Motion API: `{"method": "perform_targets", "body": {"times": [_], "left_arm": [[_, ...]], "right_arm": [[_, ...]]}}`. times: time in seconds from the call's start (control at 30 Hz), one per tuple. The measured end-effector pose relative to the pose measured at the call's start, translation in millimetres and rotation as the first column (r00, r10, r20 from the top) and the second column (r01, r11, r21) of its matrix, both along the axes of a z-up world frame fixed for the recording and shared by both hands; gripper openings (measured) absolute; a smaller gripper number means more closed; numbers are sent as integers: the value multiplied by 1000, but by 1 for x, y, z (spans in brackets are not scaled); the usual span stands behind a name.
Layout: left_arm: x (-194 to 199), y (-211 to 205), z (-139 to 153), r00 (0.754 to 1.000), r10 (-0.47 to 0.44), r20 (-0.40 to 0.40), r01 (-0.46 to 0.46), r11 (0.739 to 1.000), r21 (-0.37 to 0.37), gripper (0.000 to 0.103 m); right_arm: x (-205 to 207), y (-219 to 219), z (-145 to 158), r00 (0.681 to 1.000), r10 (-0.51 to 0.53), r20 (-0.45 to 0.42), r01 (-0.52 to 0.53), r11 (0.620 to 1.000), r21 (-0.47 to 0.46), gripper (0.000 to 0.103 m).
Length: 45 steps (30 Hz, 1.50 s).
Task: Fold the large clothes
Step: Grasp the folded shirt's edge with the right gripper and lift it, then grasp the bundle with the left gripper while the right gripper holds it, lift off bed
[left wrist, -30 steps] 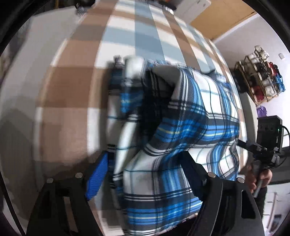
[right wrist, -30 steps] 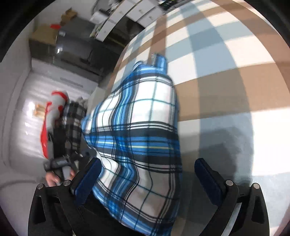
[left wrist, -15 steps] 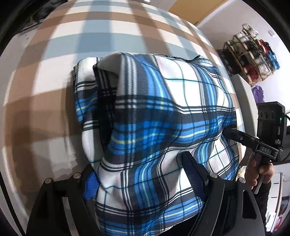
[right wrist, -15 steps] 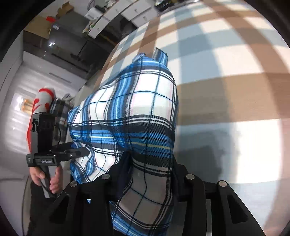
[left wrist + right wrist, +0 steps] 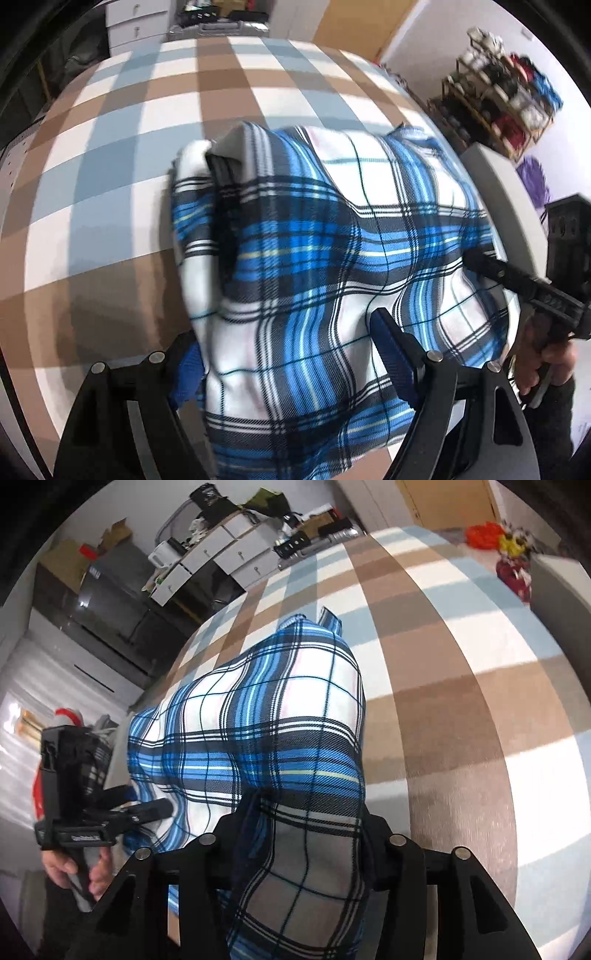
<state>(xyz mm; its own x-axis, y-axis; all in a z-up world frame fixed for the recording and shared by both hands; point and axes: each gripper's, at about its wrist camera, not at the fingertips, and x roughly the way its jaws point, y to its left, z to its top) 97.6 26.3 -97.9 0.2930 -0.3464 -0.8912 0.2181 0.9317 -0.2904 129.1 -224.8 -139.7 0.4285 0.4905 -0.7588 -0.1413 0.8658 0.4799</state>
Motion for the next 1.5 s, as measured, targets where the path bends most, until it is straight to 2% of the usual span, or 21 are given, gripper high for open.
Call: {"method": "perform_targets", "body": {"times": [0.07,0.2,0.33,0.4,0.43,0.5,0.57,0.67,0.73,0.83,0.9,0.93,1.03,1.07,1.13,1.23,1.3,1.33,1.37,1.47,1.5], "left_arm": [[-5,7,5,999,34,29,-34,999,8,79],[-23,20,20,987,78,139,-86,995,57,79],[-31,21,17,980,100,173,-123,985,123,79],[-28,21,5,992,73,106,-85,990,112,79],[-24,22,2,995,59,74,-66,994,89,79],[-15,29,-14,999,48,-27,-47,999,13,79],[-4,28,-23,995,39,-93,-43,998,-42,81],[8,24,-21,994,-1,-111,-8,996,-85,81],[14,19,-24,991,-37,-128,22,993,-116,81],[15,15,-21,994,-58,-91,46,990,-133,81],[16,17,-20,995,-64,-80,52,988,-145,69],[14,19,-16,995,-66,-73,55,988,-144,55],[8,30,-13,996,-54,-67,39,979,-202,34],[9,36,-13,996,-38,-76,19,971,-237,33],[11,41,-17,995,-35,-91,10,967,-255,33],[10,41,-21,995,-51,-82,29,970,-241,37],[11,41,-24,995,-48,-91,24,968,-248,48],[10,43,-25,993,-50,-109,19,963,-268,62],[9,44,-24,994,-47,-103,13,951,-310,68],[10,37,-21,992,-62,-110,26,952,-303,67],[9,35,-21,993,-65,-101,33,956,-293,64]], "right_arm": [[0,3,1,1000,1,18,0,1000,-13,52],[1,2,3,999,-3,34,4,999,-31,59],[1,5,2,1000,-3,28,4,999,-45,65],[1,1,0,1000,14,-11,-14,1000,-13,72],[2,-2,-3,999,22,-33,-22,1000,15,80],[4,-7,-7,998,30,-53,-26,997,67,83],[8,-8,-8,997,43,-70,-36,995,98,85],[17,-5,-11,995,64,-81,-52,989,138,85],[20,1,-11,994,78,-71,-70,990,120,81],[20,4,-13,996,74,-57,-68,994,90,52],[17,0,-13,997,73,-36,-68,991,119,43],[14,-1,-11,997,75,-28,-71,990,119,38],[7,-1,-4,997,76,1,-76,989,128,27],[3,-1,0,996,87,20,-89,985,146,25],[-3,-3,2,994,100,49,-108,975,195,25],[0,-3,-8,993,117,-14,-110,966,234,26],[4,-3,-13,993,110,-39,-98,966,241,29],[6,-4,-14,993,107,-50,-92,965,246,29],[8,-4,-16,992,105,-67,-84,964,253,30],[15,-4,-28,988,91,-122,-53,957,284,31],[17,-3,-30,988,88,-126,-49,957,286,31]]}}
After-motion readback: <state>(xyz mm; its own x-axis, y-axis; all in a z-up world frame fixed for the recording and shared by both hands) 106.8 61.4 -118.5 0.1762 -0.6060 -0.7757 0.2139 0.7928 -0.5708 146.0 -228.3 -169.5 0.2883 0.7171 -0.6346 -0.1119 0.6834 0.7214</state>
